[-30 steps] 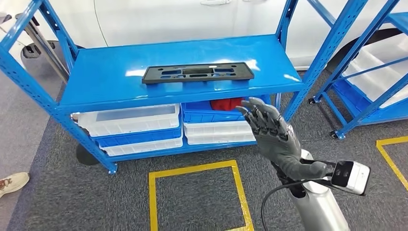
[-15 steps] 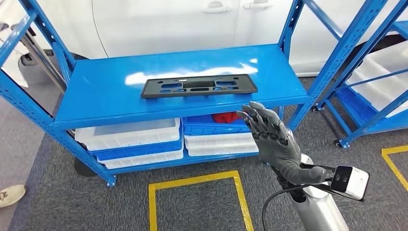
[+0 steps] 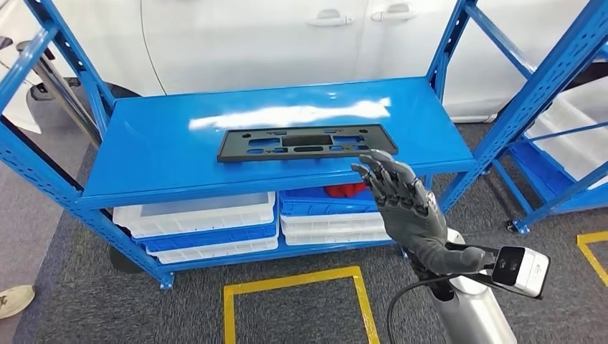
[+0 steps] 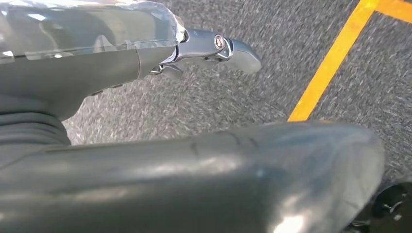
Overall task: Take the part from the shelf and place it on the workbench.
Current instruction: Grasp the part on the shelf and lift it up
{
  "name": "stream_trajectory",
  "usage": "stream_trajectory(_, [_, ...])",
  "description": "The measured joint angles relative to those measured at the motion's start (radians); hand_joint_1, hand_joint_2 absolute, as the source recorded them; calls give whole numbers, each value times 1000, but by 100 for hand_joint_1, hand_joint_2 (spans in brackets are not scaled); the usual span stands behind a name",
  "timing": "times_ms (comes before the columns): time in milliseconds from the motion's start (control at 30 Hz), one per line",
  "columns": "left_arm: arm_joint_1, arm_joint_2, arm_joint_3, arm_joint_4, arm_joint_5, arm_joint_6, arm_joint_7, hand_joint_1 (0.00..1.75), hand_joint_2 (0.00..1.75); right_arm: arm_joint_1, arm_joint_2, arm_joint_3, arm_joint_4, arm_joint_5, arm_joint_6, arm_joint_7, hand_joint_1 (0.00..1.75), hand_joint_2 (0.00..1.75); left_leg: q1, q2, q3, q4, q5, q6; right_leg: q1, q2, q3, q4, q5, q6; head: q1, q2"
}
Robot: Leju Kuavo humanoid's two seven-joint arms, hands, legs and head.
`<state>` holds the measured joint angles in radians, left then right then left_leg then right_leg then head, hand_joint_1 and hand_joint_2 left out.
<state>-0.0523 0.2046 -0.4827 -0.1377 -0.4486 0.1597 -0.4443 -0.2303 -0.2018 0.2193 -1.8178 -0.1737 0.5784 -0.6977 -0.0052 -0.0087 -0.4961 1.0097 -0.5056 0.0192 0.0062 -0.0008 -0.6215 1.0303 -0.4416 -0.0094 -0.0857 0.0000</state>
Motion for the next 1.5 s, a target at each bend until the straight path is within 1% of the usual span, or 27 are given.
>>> stream_trajectory(100, [-1,2,-1,0,-2,-4,0,0,0,-3,0,-1,0,-7,1,0,0,0,-1,2,10,25,-7,-17,-6,2,28,-19,8,-13,0,0])
stream_trajectory(133, [-3,3,-1,0,-2,-6,0,0,0,-4,0,-1,0,-11,2,0,0,0,0,2,1,52,-21,-21,-9,1,39,-23,6,-16,0,0])
stream_trajectory(267, [-7,6,-7,0,-1,-16,0,0,0,0,0,-6,0,-41,18,0,0,0,11,3,-126,256,-112,-40,-11,13,58,-25,-9,-20,0,0])
stream_trajectory(300, [-5,6,-10,0,-5,-18,0,0,0,4,0,-8,0,-46,24,0,0,0,14,3,-147,269,-106,-44,-12,20,63,-25,-14,-19,0,0])
stream_trajectory(333, [-3,6,-13,0,-11,-19,0,0,0,8,0,-9,0,-49,28,0,0,0,17,2,-149,246,-77,-46,-13,29,69,-25,-19,-16,0,0])
stream_trajectory(400, [0,8,-15,0,-31,-20,0,0,0,13,0,-14,0,-50,34,0,0,0,22,-12,-115,121,17,-47,-15,47,85,-24,-31,-9,0,0])
stream_trajectory(433, [0,8,-15,1,-38,-20,0,0,0,13,0,-16,0,-49,35,0,0,0,24,-28,-99,61,42,-44,-17,55,89,-22,-35,-5,0,0])
stream_trajectory(500, [0,9,-16,1,-44,-20,0,0,0,15,0,-18,0,-42,34,2,0,87,22,-50,-85,6,52,-33,-20,68,89,-20,-39,7,0,0])
stream_trajectory(533, [-1,9,-16,2,-43,-20,0,0,0,16,0,-18,1,-32,30,6,0,131,20,-48,-84,0,48,-25,-21,72,88,-16,-37,15,0,0])
stream_trajectory(567, [-1,10,-16,1,-44,-20,0,0,0,18,1,-19,2,-20,21,16,0,131,19,-42,-77,-1,53,-17,-21,75,88,-13,-36,22,0,0])
stream_trajectory(633, [-4,10,-16,1,-44,-18,-3,0,0,19,0,-19,7,10,-7,54,0,44,21,-34,-60,-9,57,-4,-20,55,80,17,-52,29,0,0])
stream_trajectory(667, [-6,10,-15,1,-44,-17,-5,0,0,17,-1,-18,12,23,-24,74,0,0,22,-31,-54,-11,56,1,-20,39,60,55,-73,32,0,0])
stream_trajectory(733, [-7,11,-15,2,-43,-16,-6,0,0,13,-3,-15,29,46,-53,103,0,0,20,-27,-49,-12,48,8,-21,14,-13,174,-126,38,0,0])
stream_trajectory(800, [-4,10,-15,2,-44,-17,-6,0,0,14,-3,-6,52,65,-76,115,0,0,19,-23,-42,-12,39,8,-22,10,-76,256,-141,43,0,0])
stream_trajectory(867, [-3,9,-16,1,-45,-17,-6,0,0,15,-3,7,70,80,-96,117,0,0,19,-20,-26,-12,27,5,-22,7,-73,204,-81,42,0,0])
stream_trajectory(900, [-3,8,-16,1,-45,-17,-7,0,0,16,-3,14,77,87,-106,116,0,0,19,-20,-17,-12,20,3,-21,5,-49,134,-33,39,0,0])
stream_trajectory(933, [-3,8,-16,1,-45,-18,-8,0,0,17,-2,21,83,96,-117,115,0,0,18,-20,-8,-13,12,-1,-19,3,-25,71,-6,35,0,0])
stream_trajectory(1000, [-3,6,-16,1,-44,-20,-10,0,0,20,-2,35,95,111,-134,112,0,87,17,-19,1,-14,1,-13,-12,1,3,-2,11,21,0,0])
stream_trajectory(1067, [-3,5,-18,1,-44,-24,-12,0,0,23,-1,51,106,120,-145,111,0,175,14,-17,10,-11,-3,-24,-9,2,10,-8,6,6,0,0])
stream_trajectory(1133, [-5,4,-21,1,-45,-25,-12,0,0,24,1,66,116,134,-159,114,0,175,15,-11,8,15,-12,-33,-12,3,26,-15,7,-7,0,0])
stream_trajectory(1167, [-7,4,-23,1,-44,-25,-11,0,0,22,3,74,122,145,-167,117,0,175,16,-9,-10,51,-26,-36,-13,2,34,-18,5,-12,0,0])
stream_trajectory(1267, [-9,3,-29,1,-43,-22,-8,0,0,16,15,104,148,186,-189,130,0,175,17,-6,-122,230,-91,-45,-10,1,47,-21,-8,-24,0,0])
stream_trajectory(1300, [-8,2,-31,1,-44,-20,-6,0,0,13,21,117,160,203,-195,135,0,175,17,-5,-155,267,-97,-46,-8,2,51,-21,-13,-26,0,0])
stream_trajectory(1333, [-7,1,-33,1,-44,-17,-4,0,0,8,28,131,173,220,-202,139,0,175,17,-5,-173,271,-83,-46,-7,4,57,-20,-18,-26,0,0])
stream_trajectory(1367, [-6,0,-34,1,-44,-15,-2,0,0,0,34,146,187,237,-210,143,0,175,17,-5,-173,239,-48,-43,-6,6,64,-20,-23,-26,0,0])
stream_trajectory(1433, [-5,0,-36,2,-44,-10,2,0,0,-20,48,176,215,267,-228,147,0,175,15,-4,-140,112,44,-33,-4,8,81,-19,-35,-23,0,0])
stream_trajectory(1500, [-7,-2,-37,2,-43,-4,7,0,0,-42,58,206,245,298,-249,149,0,175,10,-2,-116,23,80,-23,-1,8,87,-17,-44,-15,0,0])
